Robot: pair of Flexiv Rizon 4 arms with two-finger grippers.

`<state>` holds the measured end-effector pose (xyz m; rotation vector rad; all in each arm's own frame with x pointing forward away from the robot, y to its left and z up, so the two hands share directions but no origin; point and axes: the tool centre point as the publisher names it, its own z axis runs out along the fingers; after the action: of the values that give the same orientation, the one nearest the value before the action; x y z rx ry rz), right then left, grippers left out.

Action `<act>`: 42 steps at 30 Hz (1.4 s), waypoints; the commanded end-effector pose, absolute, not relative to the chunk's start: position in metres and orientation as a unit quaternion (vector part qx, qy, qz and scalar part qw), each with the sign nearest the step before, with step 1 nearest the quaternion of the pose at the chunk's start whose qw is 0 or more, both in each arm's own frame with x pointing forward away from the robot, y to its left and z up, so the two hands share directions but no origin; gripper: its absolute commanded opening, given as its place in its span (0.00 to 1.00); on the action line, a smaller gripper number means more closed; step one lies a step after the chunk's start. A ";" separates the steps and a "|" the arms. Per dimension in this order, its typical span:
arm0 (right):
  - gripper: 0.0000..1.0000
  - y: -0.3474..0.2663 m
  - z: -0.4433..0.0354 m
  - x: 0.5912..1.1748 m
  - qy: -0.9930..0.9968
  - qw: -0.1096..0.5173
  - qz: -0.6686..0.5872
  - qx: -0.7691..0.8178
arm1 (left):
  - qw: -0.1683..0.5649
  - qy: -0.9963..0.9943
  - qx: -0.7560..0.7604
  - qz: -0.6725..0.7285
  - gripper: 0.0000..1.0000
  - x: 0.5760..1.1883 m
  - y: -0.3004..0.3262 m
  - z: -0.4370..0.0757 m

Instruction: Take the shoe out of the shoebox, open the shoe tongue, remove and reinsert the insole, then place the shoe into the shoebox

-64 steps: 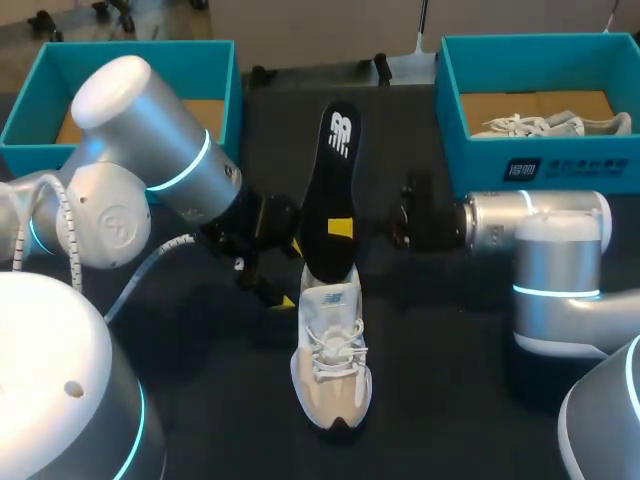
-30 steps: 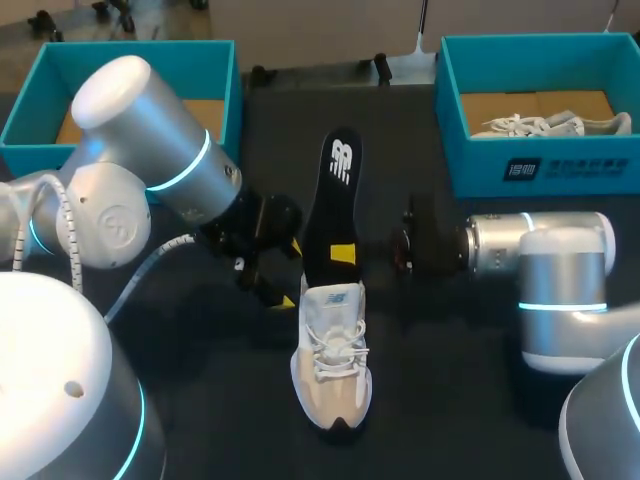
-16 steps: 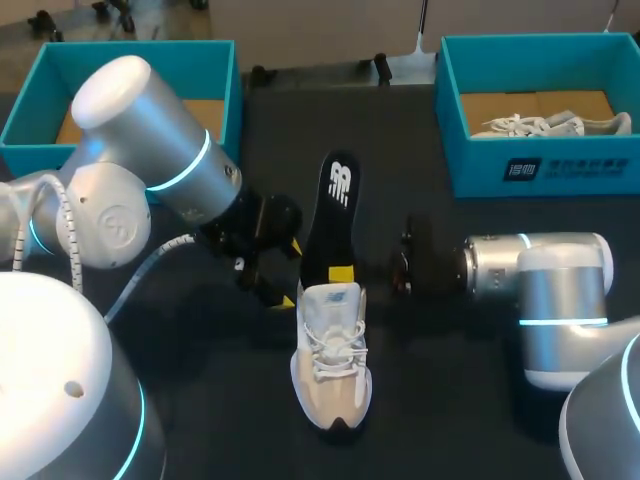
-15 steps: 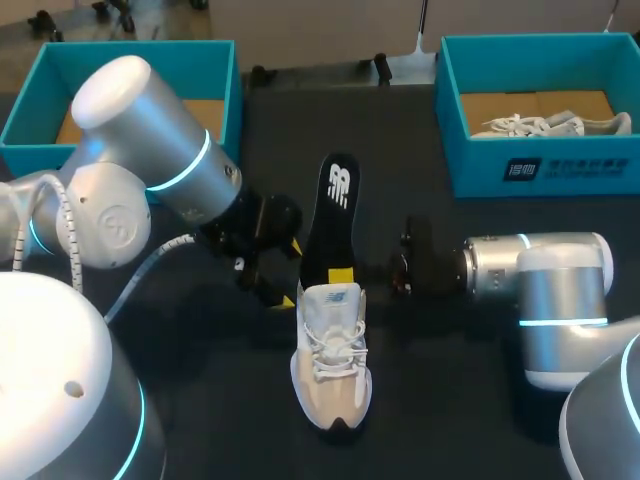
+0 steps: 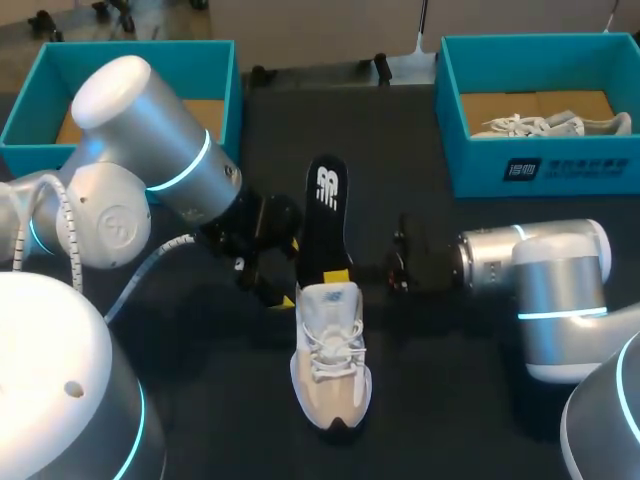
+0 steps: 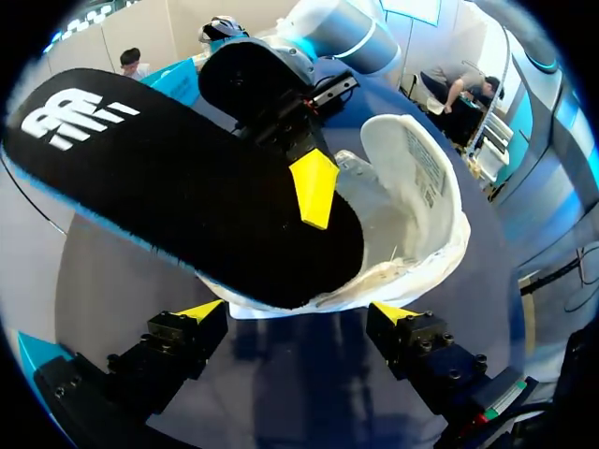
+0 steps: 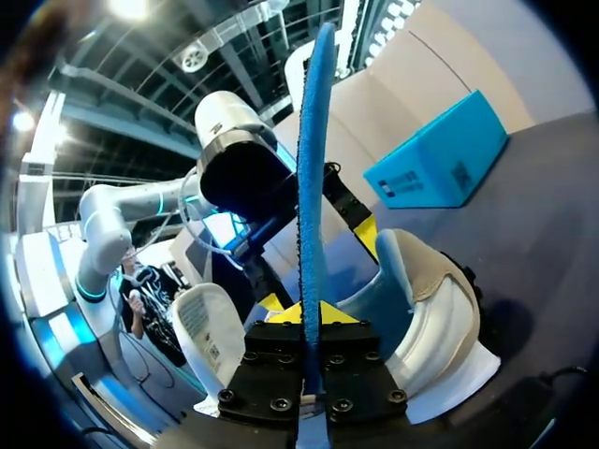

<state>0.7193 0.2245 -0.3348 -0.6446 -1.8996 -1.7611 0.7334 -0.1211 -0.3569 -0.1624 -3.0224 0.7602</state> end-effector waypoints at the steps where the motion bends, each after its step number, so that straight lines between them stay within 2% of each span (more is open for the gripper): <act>1: 0.21 0.227 -0.328 0.723 -0.692 0.237 -0.646 -0.216 | 0.010 -0.968 -0.052 0.244 1.00 0.733 -0.121 -0.358; 16: 0.31 0.233 -0.313 0.740 -0.697 0.233 -0.650 -0.195 | 0.010 -0.968 -0.052 0.244 1.00 0.733 -0.121 -0.358; 21: 0.31 0.237 -0.313 0.748 -0.694 0.239 -0.649 -0.200 | 0.010 -0.968 -0.052 0.244 1.00 0.733 -0.121 -0.358; 27: 0.25 0.237 -0.311 0.754 -0.686 0.239 -0.655 -0.208 | 0.010 -0.968 -0.052 0.244 1.00 0.733 -0.121 -0.358; 28: 0.22 0.237 -0.311 0.754 -0.684 0.238 -0.655 -0.213 | 0.010 -0.968 -0.052 0.244 1.00 0.733 -0.121 -0.358; 29: 0.04 0.237 -0.311 0.755 -0.683 0.239 -0.655 -0.218 | 0.010 -0.968 -0.052 0.244 1.00 0.733 -0.121 -0.358; 30: 0.00 0.236 -0.311 0.756 -0.682 0.241 -0.654 -0.222 | 0.010 -0.968 -0.052 0.244 1.00 0.733 -0.121 -0.358; 42: 0.00 0.228 -0.335 0.736 -0.678 0.275 -0.631 -0.256 | 0.010 -0.968 -0.052 0.244 1.00 0.733 -0.121 -0.358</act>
<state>0.7406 0.2293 -0.3321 -0.6851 -1.8243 -1.7081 0.7335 -0.1212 -0.3569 -0.1624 -3.0224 0.7602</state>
